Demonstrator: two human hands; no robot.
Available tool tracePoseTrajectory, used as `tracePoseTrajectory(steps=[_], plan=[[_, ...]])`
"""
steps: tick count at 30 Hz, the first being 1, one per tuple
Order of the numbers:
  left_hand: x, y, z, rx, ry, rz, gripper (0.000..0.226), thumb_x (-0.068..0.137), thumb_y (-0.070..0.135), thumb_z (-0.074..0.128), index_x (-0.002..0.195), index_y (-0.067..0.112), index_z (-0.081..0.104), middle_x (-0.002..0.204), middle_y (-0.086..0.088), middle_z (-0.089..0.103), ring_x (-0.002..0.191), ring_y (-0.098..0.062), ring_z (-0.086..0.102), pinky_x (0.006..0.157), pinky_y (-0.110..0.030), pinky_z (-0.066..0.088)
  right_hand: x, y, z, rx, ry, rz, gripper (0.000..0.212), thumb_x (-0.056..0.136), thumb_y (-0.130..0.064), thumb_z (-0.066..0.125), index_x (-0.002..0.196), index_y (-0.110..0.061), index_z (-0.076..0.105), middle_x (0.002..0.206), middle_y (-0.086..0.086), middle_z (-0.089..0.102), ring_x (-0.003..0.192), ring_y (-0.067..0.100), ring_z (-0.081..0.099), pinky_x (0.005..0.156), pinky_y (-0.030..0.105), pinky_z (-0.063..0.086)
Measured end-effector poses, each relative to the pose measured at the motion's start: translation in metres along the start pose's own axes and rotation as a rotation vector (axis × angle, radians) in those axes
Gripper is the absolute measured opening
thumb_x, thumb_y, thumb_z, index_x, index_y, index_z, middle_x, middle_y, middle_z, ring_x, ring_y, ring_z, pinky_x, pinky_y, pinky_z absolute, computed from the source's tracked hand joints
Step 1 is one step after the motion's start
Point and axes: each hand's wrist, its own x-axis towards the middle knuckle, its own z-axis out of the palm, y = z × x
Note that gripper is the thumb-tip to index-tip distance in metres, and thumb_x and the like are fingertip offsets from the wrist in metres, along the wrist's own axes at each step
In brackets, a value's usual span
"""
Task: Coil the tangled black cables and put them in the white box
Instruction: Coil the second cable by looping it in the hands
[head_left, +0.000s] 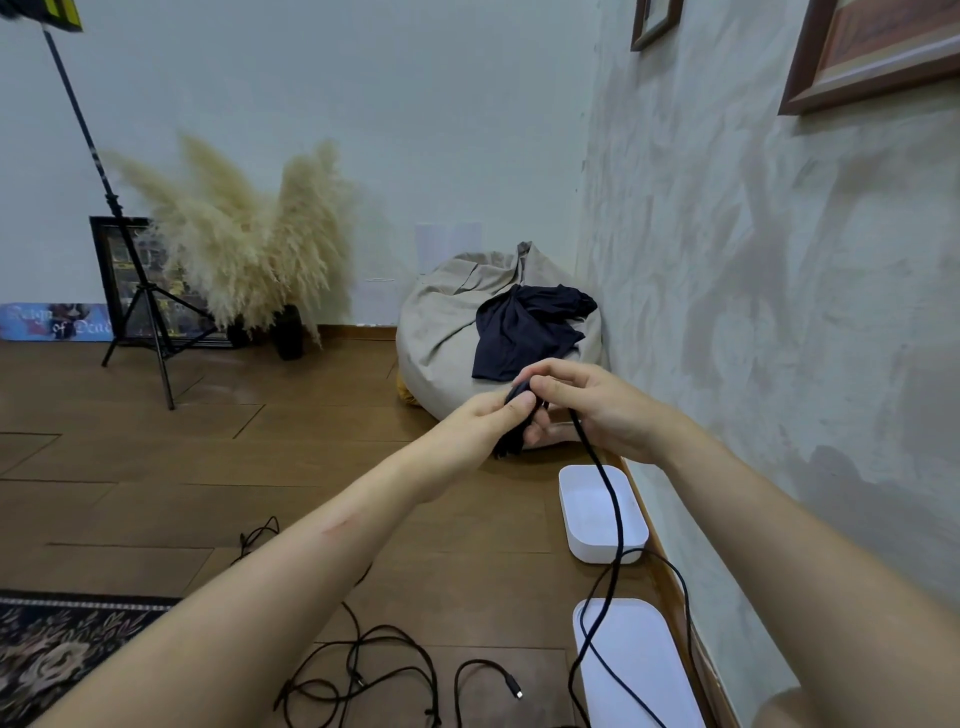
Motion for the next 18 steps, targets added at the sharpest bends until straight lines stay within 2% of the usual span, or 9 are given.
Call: tracePoseTrajectory(steps=[2, 3, 5, 6, 8, 10, 14, 18], plan=[[0.000, -0.002, -0.001, 0.029, 0.040, -0.035, 0.039, 0.112, 0.035, 0.035, 0.101, 0.012, 0.064, 0.086, 0.001, 0.059, 0.091, -0.006, 0.059, 0.094, -0.020, 0.044, 0.001, 0.001, -0.001, -0.140, 0.058, -0.005, 0.032, 0.101, -0.030, 0.061, 0.126, -0.011, 0.066, 0.104, 0.012, 0.069, 0.092, 0.027, 0.070, 0.086, 0.036, 0.059], [0.001, -0.005, -0.003, 0.034, 0.074, -0.054, 0.040, 0.112, 0.037, 0.034, 0.101, 0.014, 0.064, 0.085, 0.003, 0.059, 0.088, -0.005, 0.058, 0.089, -0.019, 0.045, 0.002, 0.002, -0.002, -0.284, 0.119, -0.007, 0.029, 0.102, -0.031, 0.060, 0.126, -0.016, 0.067, 0.107, 0.007, 0.072, 0.090, 0.024, 0.072, 0.079, 0.032, 0.060], [0.002, -0.012, -0.009, 0.051, 0.168, -0.102, 0.042, 0.112, 0.040, 0.035, 0.101, 0.014, 0.066, 0.085, 0.004, 0.060, 0.083, -0.005, 0.057, 0.081, -0.019, 0.044, 0.003, 0.003, -0.005, -0.545, 0.237, -0.014, 0.020, 0.100, -0.034, 0.063, 0.114, -0.021, 0.069, 0.097, 0.000, 0.070, 0.070, 0.015, 0.068, 0.061, 0.027, 0.053], [0.002, -0.016, -0.012, 0.089, 0.207, -0.114, 0.044, 0.112, 0.042, 0.035, 0.102, 0.012, 0.066, 0.085, 0.004, 0.061, 0.083, -0.007, 0.057, 0.081, -0.021, 0.043, 0.003, 0.003, -0.007, -0.603, 0.260, -0.035, 0.015, 0.100, -0.033, 0.064, 0.104, -0.020, 0.069, 0.085, -0.002, 0.067, 0.062, 0.011, 0.060, 0.058, 0.026, 0.047], [0.002, -0.023, -0.016, 0.190, 0.228, -0.104, 0.049, 0.111, 0.044, 0.035, 0.101, 0.007, 0.066, 0.084, 0.005, 0.062, 0.083, -0.008, 0.056, 0.086, -0.028, 0.043, 0.003, 0.000, -0.011, -0.641, 0.285, -0.107, 0.015, 0.100, -0.026, 0.064, 0.090, -0.017, 0.072, 0.068, -0.008, 0.060, 0.060, 0.007, 0.050, 0.062, 0.025, 0.040], [0.000, -0.026, -0.014, 0.230, 0.197, -0.085, 0.046, 0.112, 0.041, 0.033, 0.098, 0.010, 0.065, 0.081, 0.006, 0.062, 0.078, -0.006, 0.055, 0.085, -0.031, 0.042, 0.005, -0.001, -0.012, -0.682, 0.359, -0.189, 0.014, 0.099, -0.023, 0.065, 0.089, -0.018, 0.074, 0.063, -0.014, 0.060, 0.062, 0.004, 0.051, 0.066, 0.024, 0.042], [0.001, -0.016, -0.001, 0.189, 0.114, -0.023, 0.047, 0.109, 0.045, 0.031, 0.099, 0.014, 0.065, 0.081, 0.006, 0.063, 0.080, -0.007, 0.056, 0.085, -0.028, 0.042, 0.011, 0.005, -0.016, -0.598, 0.510, -0.264, 0.005, 0.095, -0.026, 0.071, 0.098, -0.022, 0.072, 0.067, -0.004, 0.066, 0.068, 0.008, 0.061, 0.072, 0.028, 0.046], [0.001, -0.007, 0.005, 0.161, 0.060, 0.020, 0.047, 0.113, 0.038, 0.030, 0.104, 0.008, 0.066, 0.083, 0.004, 0.062, 0.081, -0.007, 0.055, 0.085, -0.026, 0.041, 0.014, 0.013, -0.019, -0.537, 0.529, -0.275, 0.005, 0.093, -0.023, 0.074, 0.090, -0.019, 0.074, 0.069, -0.002, 0.068, 0.069, 0.011, 0.061, 0.071, 0.031, 0.047]])
